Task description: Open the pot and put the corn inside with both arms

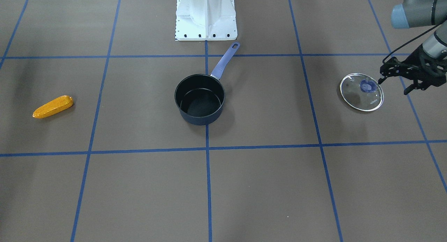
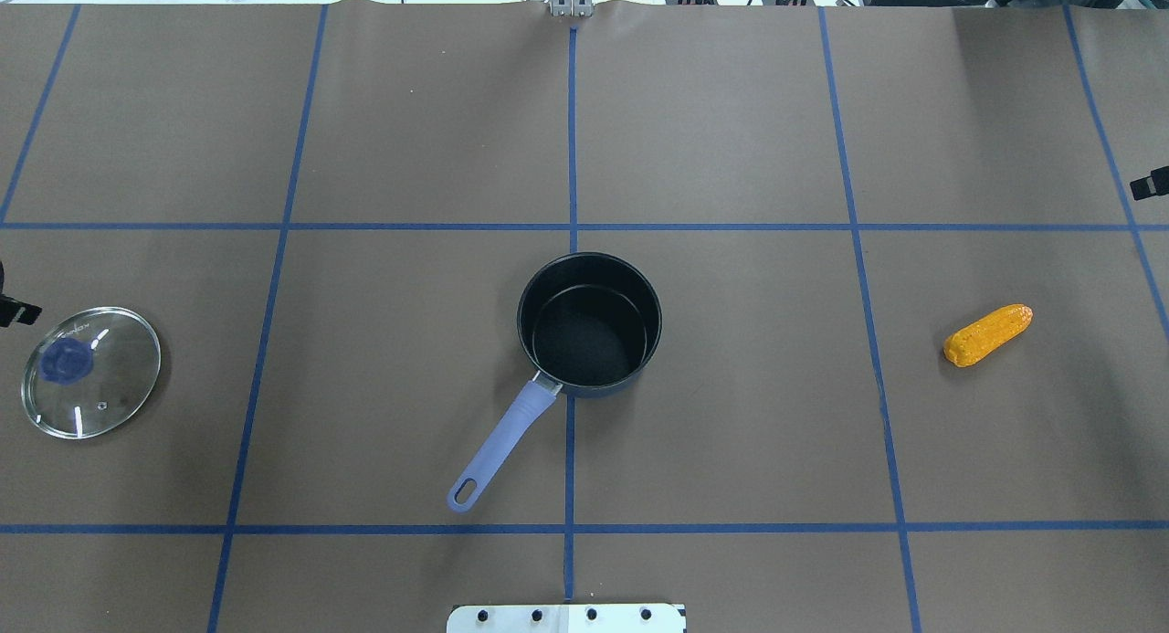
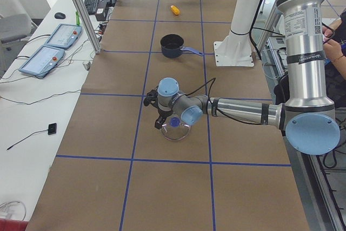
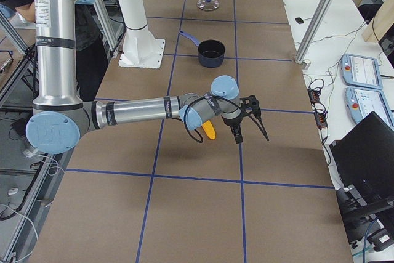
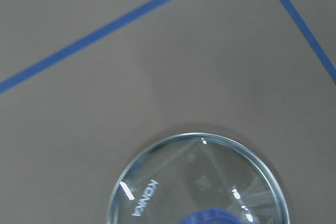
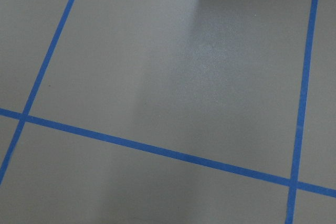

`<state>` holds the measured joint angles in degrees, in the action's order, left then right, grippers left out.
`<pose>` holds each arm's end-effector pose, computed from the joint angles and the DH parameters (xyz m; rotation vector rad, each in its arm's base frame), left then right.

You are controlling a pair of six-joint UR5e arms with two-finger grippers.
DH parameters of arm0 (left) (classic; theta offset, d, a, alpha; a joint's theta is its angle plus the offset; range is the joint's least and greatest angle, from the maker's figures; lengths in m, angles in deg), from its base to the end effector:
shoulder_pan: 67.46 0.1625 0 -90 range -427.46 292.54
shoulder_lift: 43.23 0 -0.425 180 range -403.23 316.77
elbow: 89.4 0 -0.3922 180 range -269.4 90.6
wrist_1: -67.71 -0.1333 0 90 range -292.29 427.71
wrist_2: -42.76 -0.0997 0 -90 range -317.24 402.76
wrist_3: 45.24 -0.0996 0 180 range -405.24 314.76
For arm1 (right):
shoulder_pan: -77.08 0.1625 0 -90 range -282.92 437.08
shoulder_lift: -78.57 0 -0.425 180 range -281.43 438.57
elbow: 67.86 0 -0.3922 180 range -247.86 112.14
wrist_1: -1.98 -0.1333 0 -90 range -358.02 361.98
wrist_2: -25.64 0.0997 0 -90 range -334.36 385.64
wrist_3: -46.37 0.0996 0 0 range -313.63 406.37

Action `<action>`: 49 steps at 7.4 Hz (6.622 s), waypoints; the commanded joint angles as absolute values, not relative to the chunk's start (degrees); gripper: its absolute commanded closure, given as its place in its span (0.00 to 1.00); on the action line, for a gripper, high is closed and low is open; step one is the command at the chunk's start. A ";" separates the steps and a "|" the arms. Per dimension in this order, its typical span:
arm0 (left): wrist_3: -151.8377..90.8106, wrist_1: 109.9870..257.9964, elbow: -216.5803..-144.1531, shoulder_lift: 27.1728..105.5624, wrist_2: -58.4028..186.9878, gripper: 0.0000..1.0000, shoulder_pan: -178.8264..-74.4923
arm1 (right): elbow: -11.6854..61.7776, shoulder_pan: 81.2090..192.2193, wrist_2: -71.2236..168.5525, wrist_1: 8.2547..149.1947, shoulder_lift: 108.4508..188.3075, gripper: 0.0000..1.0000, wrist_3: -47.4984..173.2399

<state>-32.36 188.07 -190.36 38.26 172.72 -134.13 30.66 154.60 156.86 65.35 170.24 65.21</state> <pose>0.1162 -0.4444 0.5762 0.3125 0.8186 0.3702 -0.0423 -0.5043 0.5480 0.3488 -0.8221 -0.1066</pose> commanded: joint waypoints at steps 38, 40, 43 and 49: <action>-56.93 160.79 -187.31 45.37 174.51 0.02 -158.52 | 30.61 101.71 112.86 83.63 128.87 1.00 118.94; -56.93 160.70 -187.31 45.37 174.51 0.02 -158.52 | 28.82 98.97 108.00 83.45 127.88 1.00 122.39; -57.11 160.79 -187.31 45.28 174.59 0.02 -158.52 | 29.25 100.97 108.87 83.45 128.06 0.00 121.70; -54.73 160.44 -187.57 43.28 179.52 0.02 -158.61 | 19.88 139.60 148.99 84.24 134.72 0.00 82.41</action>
<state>-55.00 160.50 -187.28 44.77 179.36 -158.59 23.64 131.44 141.28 84.23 132.56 94.22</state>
